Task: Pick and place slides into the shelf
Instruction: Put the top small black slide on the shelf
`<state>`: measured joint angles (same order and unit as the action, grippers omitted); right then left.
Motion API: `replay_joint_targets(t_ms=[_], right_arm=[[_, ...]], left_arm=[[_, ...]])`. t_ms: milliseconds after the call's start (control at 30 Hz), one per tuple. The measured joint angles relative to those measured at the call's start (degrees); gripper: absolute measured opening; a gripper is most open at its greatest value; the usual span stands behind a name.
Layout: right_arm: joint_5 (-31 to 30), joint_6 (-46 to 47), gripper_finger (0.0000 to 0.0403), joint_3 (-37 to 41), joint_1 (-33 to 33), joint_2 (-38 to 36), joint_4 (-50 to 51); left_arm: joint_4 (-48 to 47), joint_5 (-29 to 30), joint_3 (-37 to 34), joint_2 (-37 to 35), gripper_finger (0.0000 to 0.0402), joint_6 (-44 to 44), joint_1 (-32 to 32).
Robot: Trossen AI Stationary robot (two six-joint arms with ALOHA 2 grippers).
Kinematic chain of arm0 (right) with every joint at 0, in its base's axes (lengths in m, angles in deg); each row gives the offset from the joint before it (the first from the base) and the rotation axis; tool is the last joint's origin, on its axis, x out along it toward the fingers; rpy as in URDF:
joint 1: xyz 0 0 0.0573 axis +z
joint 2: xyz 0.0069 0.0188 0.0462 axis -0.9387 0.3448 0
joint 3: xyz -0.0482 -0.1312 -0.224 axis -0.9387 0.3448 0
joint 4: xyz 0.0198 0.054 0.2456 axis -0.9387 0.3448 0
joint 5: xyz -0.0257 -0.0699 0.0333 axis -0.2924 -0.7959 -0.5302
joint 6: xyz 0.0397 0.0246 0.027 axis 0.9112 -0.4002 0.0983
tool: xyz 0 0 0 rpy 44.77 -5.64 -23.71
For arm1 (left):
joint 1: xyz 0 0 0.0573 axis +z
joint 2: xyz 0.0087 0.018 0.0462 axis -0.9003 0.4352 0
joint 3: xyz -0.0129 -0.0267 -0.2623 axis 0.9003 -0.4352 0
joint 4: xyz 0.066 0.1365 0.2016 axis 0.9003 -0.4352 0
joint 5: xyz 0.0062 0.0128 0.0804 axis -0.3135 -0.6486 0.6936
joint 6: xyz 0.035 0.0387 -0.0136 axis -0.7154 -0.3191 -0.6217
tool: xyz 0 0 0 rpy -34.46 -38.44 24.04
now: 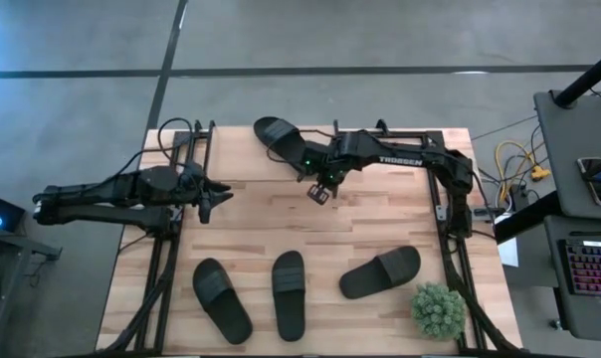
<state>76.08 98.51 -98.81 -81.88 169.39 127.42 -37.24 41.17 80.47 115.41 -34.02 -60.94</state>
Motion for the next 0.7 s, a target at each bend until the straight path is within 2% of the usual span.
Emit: replay_joint_targets(t_ms=[100,267,367,433,600,700], right_arm=[[-4.2,1.7,0.0013,0.0,-0.2,-0.1,0.4],[7.3,-0.4,0.0013,0.0,-0.4,-1.3,-0.3],[9.5,0.7,0.0013,0.0,0.0,-2.9,-4.2],[9.4,2.1,0.0013,0.0,0.0,-4.4,-9.5],[4.2,4.0,0.0013,0.0,-1.7,-6.2,-23.2],[4.0,1.2,0.0013,0.0,-3.2,-6.2,-26.0]], left_arm=[[0.0,0.0,0.0,0.0,0.0114,0.0,0.0],[0.0,0.0,0.0,0.0,0.0114,0.0,0.0],[0.0,0.0,0.0,0.0,0.0114,0.0,0.0],[0.0,-0.1,0.0,0.0,0.0114,0.0,0.0],[0.0,0.0,0.0,0.0,0.0114,0.0,0.0],[0.1,0.0,0.0,0.0,0.0114,0.0,0.0]])
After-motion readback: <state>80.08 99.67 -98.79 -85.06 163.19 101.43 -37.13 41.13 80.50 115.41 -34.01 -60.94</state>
